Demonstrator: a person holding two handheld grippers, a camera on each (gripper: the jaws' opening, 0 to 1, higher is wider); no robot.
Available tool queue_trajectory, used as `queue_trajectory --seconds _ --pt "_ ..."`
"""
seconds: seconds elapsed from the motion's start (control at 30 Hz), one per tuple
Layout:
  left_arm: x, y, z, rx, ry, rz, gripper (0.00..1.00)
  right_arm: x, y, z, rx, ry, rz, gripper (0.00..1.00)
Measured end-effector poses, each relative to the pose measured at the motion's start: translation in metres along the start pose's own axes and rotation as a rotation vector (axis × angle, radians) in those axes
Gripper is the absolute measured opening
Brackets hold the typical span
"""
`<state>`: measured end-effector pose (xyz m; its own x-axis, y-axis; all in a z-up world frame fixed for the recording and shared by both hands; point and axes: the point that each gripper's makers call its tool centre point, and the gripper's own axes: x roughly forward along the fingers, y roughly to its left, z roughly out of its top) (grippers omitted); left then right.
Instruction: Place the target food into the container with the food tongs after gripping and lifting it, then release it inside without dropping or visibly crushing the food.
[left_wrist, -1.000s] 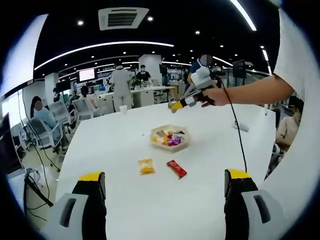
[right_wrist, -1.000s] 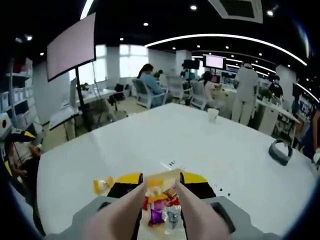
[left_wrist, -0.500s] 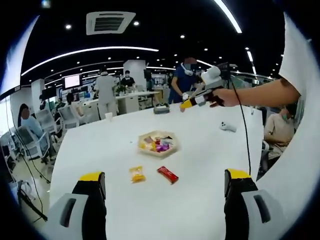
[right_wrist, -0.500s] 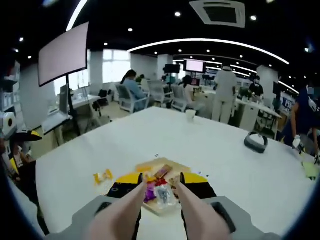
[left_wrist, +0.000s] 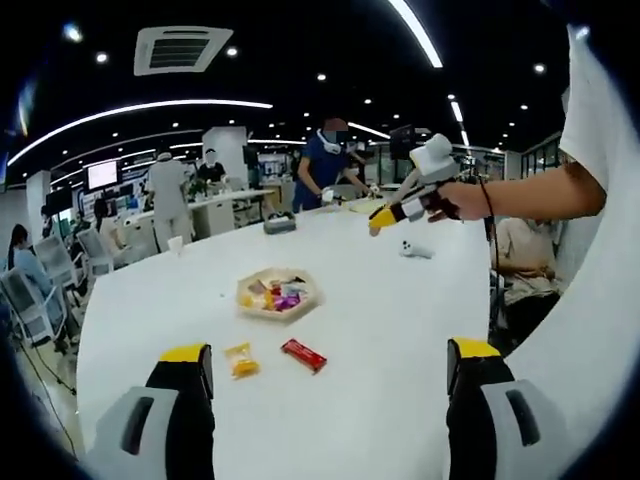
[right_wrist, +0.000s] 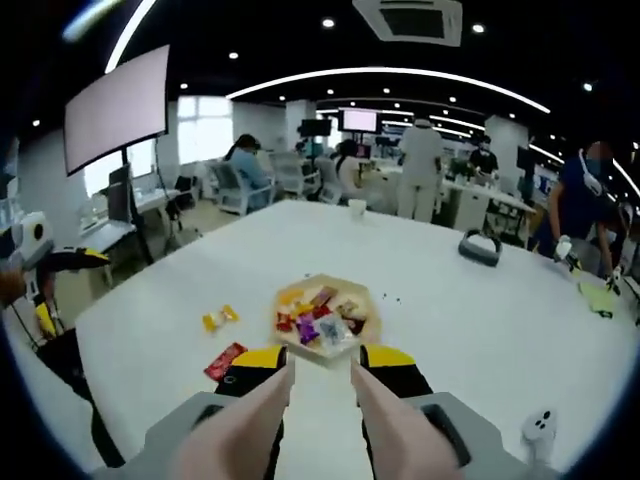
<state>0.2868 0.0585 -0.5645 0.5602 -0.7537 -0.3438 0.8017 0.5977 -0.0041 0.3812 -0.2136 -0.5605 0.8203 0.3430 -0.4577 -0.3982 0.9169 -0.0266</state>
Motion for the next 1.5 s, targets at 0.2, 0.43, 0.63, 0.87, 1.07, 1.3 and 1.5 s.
queue_trajectory --seconds 0.2,0.43,0.63,0.87,1.07,1.3,1.5 --pt "-0.001 -0.005 0.000 0.006 -0.009 -0.021 0.97 -0.020 0.019 -0.011 0.066 -0.021 -0.012 0.28" --pt "-0.007 -0.007 -0.004 0.009 0.007 -0.019 0.97 -0.028 0.040 -0.019 0.082 -0.032 0.004 0.29" --pt "-0.013 0.000 -0.004 -0.006 0.002 0.008 0.98 -0.031 0.059 -0.026 0.113 -0.043 0.017 0.29" --pt "-0.012 -0.006 -0.005 0.011 0.023 -0.020 0.97 -0.032 0.080 -0.030 0.125 -0.051 0.046 0.29" --pt "-0.015 0.000 -0.004 -0.006 0.023 0.018 0.99 -0.018 0.090 -0.024 0.140 -0.052 0.089 0.29" --pt "-0.021 -0.010 -0.016 -0.004 0.055 -0.003 0.98 -0.015 0.108 -0.020 0.127 -0.070 0.123 0.29" --pt "-0.037 0.003 -0.016 -0.018 0.039 0.051 0.98 -0.013 0.121 -0.020 0.130 -0.062 0.161 0.29"
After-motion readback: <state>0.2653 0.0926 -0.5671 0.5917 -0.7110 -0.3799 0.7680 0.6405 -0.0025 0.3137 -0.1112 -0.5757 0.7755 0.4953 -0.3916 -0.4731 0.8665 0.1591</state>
